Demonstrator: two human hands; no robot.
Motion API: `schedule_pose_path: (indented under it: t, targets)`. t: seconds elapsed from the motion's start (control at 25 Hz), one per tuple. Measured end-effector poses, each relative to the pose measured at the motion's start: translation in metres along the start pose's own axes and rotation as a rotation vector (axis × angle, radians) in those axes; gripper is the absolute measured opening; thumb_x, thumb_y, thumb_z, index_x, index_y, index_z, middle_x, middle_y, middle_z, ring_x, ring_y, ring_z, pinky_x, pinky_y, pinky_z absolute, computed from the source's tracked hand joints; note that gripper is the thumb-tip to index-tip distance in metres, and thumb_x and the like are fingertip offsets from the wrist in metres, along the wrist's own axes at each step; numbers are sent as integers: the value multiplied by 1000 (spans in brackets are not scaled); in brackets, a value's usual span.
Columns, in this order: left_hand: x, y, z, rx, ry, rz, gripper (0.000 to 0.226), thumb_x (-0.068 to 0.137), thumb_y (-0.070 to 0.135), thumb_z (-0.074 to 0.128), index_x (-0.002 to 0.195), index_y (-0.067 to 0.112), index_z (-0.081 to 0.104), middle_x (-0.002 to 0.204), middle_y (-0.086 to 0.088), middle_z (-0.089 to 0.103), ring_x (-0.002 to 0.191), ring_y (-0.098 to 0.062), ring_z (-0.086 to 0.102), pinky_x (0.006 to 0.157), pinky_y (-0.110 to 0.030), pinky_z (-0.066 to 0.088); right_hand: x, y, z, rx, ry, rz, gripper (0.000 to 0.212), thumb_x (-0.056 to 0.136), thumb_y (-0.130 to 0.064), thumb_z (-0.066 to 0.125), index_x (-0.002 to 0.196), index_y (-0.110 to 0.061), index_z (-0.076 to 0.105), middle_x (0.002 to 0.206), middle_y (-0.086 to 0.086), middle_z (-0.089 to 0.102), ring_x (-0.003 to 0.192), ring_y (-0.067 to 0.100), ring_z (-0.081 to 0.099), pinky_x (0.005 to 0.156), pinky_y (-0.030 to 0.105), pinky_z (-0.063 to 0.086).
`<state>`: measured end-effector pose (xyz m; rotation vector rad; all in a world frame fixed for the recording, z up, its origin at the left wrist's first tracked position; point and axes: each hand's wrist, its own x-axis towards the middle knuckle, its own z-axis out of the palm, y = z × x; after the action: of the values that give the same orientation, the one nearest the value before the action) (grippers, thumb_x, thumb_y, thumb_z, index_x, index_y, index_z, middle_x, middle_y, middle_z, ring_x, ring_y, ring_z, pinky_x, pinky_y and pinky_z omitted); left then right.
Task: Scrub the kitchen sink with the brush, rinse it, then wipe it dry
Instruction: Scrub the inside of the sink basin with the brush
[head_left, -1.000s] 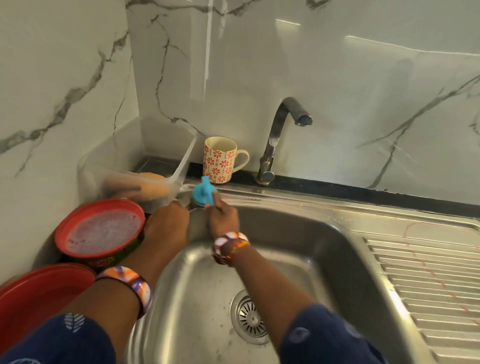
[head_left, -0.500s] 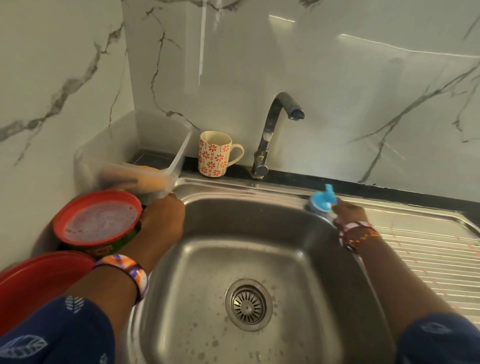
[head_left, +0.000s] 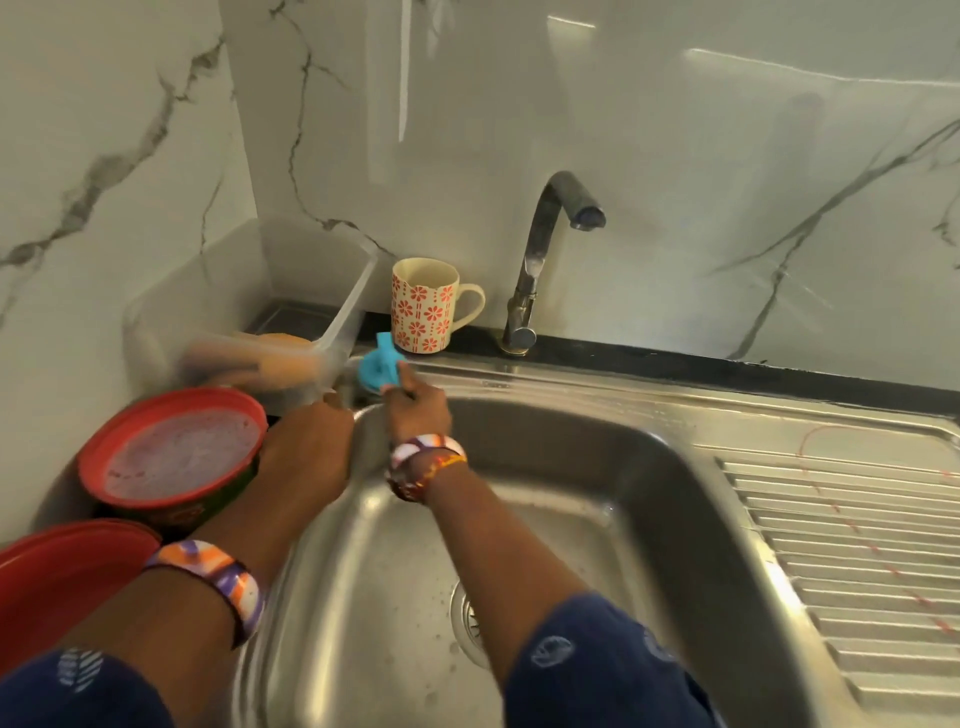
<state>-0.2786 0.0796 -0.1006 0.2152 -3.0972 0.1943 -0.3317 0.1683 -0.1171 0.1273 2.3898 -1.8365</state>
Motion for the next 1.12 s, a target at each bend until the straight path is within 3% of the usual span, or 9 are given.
schedule_pose_path:
  t: [0.12, 0.2, 0.28, 0.36, 0.56, 0.68, 0.88, 1.0, 1.12]
  targets:
    - [-7, -1, -1, 8, 17, 27, 45, 96, 7, 39, 140, 4, 35, 121, -8, 60, 110, -21, 60, 85, -27, 47, 12, -11, -11, -51, -108, 3, 41, 93, -20, 51, 134, -18, 52, 129, 13, 59, 105, 27, 58, 93, 33, 45]
    - [-7, -3, 1, 53, 21, 14, 53, 95, 5, 40, 146, 2, 23, 123, -8, 59, 110, -20, 60, 86, -26, 48, 15, -5, -55, -83, -34, 1, 37, 93, -16, 50, 130, -13, 56, 115, 12, 66, 93, 24, 61, 84, 29, 47]
    - [-6, -3, 5, 101, -2, 8, 60, 94, 3, 41, 149, 2, 15, 123, -8, 59, 111, -21, 59, 86, -26, 48, 11, 4, -114, -63, 74, 46, 32, 95, -13, 48, 124, -5, 59, 78, 9, 64, 60, 14, 55, 54, 16, 43]
    - [-8, 0, 5, 116, -44, 3, 64, 93, 3, 42, 150, 1, 12, 124, -9, 58, 113, -23, 58, 88, -29, 49, 3, 16, -179, -11, 217, 100, 30, 96, -13, 48, 122, -1, 59, 63, 3, 48, 36, 2, 46, 36, 11, 33]
    - [-14, -1, -7, 55, -84, -10, 60, 94, 18, 50, 145, 0, 25, 127, -11, 57, 116, -25, 56, 92, -31, 46, -10, 33, -258, 207, 418, 230, 34, 96, -16, 49, 125, -1, 55, 60, 5, 47, 34, 6, 42, 26, 11, 28]
    - [-42, -6, -30, -126, -90, 87, 40, 92, 36, 53, 124, 12, 50, 124, -7, 58, 116, -23, 55, 92, -32, 45, -36, 21, -217, 320, 91, 306, 16, 96, -21, 46, 107, -15, 57, 36, -2, 39, 19, 3, 25, 27, 4, 20]
    - [-102, -47, -53, -105, 96, -96, 32, 94, 38, 44, 121, 23, 52, 122, -1, 58, 114, -21, 56, 91, -32, 45, -94, -43, -106, 225, -642, 192, 24, 95, -21, 47, 111, -32, 61, 53, 2, 40, 27, 1, 21, 30, 5, 17]
    - [-119, -67, -52, 7, -90, -199, 28, 92, 21, 45, 114, 14, 60, 121, -7, 61, 115, -24, 58, 92, -32, 46, -111, -76, -35, 69, -701, -41, 34, 95, -11, 47, 123, -26, 57, 58, 3, 47, 26, 0, 24, 29, 7, 15]
    - [-126, -70, -52, 4, -122, -169, 28, 92, 17, 45, 110, 10, 64, 116, -10, 65, 111, -28, 61, 89, -34, 48, -110, -76, 22, -150, -534, -204, 36, 89, 2, 46, 120, -8, 63, 42, -9, 51, 26, 1, 37, 32, 10, 23]
